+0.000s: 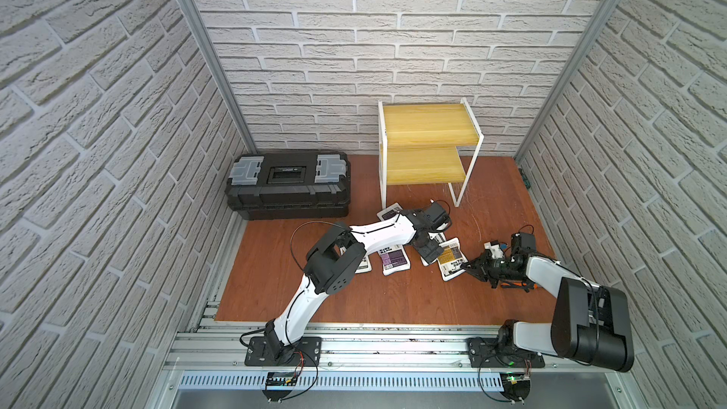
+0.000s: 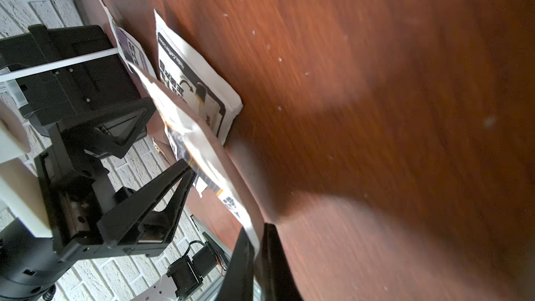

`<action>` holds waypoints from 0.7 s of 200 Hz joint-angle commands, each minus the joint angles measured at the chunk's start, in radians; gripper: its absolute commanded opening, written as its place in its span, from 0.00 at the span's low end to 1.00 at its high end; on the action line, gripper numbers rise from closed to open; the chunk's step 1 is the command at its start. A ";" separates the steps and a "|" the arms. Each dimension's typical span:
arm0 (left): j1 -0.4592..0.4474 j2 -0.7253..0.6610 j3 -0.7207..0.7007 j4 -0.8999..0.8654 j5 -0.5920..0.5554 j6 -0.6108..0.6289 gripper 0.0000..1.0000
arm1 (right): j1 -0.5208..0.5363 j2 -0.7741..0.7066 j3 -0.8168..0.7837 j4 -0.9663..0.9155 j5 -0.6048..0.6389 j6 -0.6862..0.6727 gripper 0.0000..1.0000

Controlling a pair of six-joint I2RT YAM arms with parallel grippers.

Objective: Place the bagged coffee beans on the shelf by color
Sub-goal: Pick up the bagged coffee beans at the center of the board.

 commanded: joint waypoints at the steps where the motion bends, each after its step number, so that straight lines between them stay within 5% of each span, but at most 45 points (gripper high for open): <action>1: 0.006 -0.124 0.019 -0.041 0.000 -0.044 0.99 | 0.003 -0.070 0.032 -0.080 -0.007 0.005 0.03; 87: 0.079 -0.404 0.120 -0.186 -0.051 -0.094 0.98 | 0.063 -0.328 0.153 -0.243 -0.050 0.127 0.03; 140: 0.165 -0.546 0.184 -0.148 -0.034 -0.125 0.98 | 0.156 -0.389 0.372 -0.297 -0.077 0.225 0.03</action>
